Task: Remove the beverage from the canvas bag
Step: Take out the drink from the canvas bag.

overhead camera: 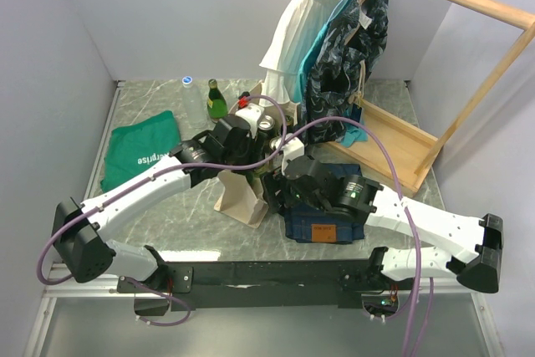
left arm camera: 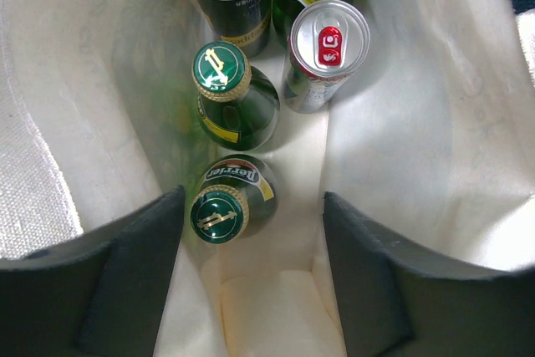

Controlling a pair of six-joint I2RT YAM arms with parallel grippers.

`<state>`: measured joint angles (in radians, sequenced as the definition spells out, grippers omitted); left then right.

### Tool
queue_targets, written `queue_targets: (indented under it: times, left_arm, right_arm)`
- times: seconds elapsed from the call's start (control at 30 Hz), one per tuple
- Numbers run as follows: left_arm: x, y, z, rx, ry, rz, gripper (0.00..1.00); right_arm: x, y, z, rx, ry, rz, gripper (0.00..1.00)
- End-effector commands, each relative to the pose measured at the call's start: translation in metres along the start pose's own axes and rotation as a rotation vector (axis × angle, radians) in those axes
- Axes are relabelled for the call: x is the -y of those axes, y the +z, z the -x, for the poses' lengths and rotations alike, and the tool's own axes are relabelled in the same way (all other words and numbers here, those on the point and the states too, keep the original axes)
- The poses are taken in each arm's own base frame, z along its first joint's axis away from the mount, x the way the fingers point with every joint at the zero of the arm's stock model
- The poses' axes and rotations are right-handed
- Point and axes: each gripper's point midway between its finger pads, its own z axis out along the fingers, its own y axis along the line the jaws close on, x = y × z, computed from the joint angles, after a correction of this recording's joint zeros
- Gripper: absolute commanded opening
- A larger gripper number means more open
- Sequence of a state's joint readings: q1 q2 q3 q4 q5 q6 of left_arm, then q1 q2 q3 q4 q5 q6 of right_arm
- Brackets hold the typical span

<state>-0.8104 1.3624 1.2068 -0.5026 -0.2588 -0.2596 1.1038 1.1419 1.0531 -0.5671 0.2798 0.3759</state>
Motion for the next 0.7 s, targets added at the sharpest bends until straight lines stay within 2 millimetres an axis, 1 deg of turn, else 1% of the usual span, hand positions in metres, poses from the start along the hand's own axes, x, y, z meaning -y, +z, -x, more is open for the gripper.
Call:
queue_targets:
  times: [0.0, 0.03, 0.1, 0.23, 0.37, 0.47, 0.6, 0.67]
  left_arm:
    - [0.001, 0.000, 0.005, 0.001, -0.011, 0.004, 0.65]
    - [0.001, -0.001, 0.005, 0.002, -0.013, 0.002, 0.64]
    - [0.001, 0.000, 0.005, 0.001, -0.019, 0.007, 0.65]
    - [-0.006, 0.000, 0.000, -0.022, -0.013, 0.045, 0.68]
    - [-0.013, 0.000, -0.006, -0.037, -0.017, 0.085, 0.63]
    - [-0.014, 0.002, -0.012, -0.053, -0.023, 0.095, 0.63]
    - [-0.013, 0.003, -0.012, -0.048, -0.028, 0.090, 0.63]
    - [-0.013, 0.004, -0.012, -0.048, -0.027, 0.087, 0.61]
  right_arm:
    - [-0.002, -0.006, -0.008, -0.006, -0.020, 0.018, 0.93]
    - [-0.001, -0.005, -0.008, -0.006, -0.017, 0.014, 0.93]
    - [-0.001, -0.007, -0.008, 0.000, -0.014, 0.014, 0.93]
    - [0.001, -0.008, -0.008, 0.002, -0.012, 0.011, 0.93]
    - [0.001, -0.007, -0.009, 0.003, -0.013, 0.013, 0.93]
    - [0.000, -0.007, -0.009, 0.003, -0.015, 0.012, 0.93]
    - [-0.001, -0.007, -0.008, 0.004, -0.016, 0.018, 0.93]
    - [0.000, -0.007, -0.008, 0.004, -0.016, 0.012, 0.93]
